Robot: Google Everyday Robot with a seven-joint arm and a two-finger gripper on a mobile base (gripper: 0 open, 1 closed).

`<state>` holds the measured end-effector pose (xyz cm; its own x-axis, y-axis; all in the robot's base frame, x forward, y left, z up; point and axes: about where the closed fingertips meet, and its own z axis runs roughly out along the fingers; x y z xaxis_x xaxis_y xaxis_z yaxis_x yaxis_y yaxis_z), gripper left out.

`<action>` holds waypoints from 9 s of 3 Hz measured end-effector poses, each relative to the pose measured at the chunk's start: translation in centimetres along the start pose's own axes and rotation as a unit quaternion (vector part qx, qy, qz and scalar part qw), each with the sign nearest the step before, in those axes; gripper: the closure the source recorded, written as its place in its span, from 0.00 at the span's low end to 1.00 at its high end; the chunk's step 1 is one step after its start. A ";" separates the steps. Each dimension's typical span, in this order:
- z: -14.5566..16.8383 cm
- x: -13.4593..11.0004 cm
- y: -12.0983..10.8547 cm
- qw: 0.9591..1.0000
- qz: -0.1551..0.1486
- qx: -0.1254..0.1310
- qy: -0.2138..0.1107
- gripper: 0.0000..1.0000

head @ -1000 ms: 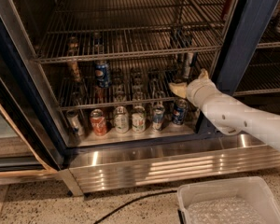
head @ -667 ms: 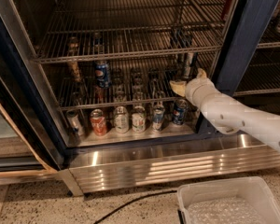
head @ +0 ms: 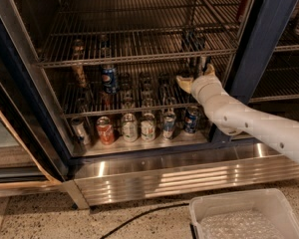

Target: Pick redbull can from middle shelf of fridge

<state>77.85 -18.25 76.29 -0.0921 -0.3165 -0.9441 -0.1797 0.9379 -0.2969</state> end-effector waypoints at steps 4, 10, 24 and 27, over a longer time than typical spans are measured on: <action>1.5 -0.1 -4.3 0.995 -0.004 0.094 -0.011 0.32; 6.3 1.6 -4.7 0.992 0.047 0.114 0.000 0.31; -4.9 -0.4 0.2 0.987 0.081 -0.125 0.057 1.00; -6.5 -0.2 2.8 0.973 0.077 -0.211 0.048 1.00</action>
Offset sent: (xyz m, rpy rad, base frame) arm 0.0236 -0.0430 0.0138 -0.0304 -0.0901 -0.1851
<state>70.96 -16.51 76.57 -0.2374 -0.2085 -0.9488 -0.5402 0.8401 -0.0494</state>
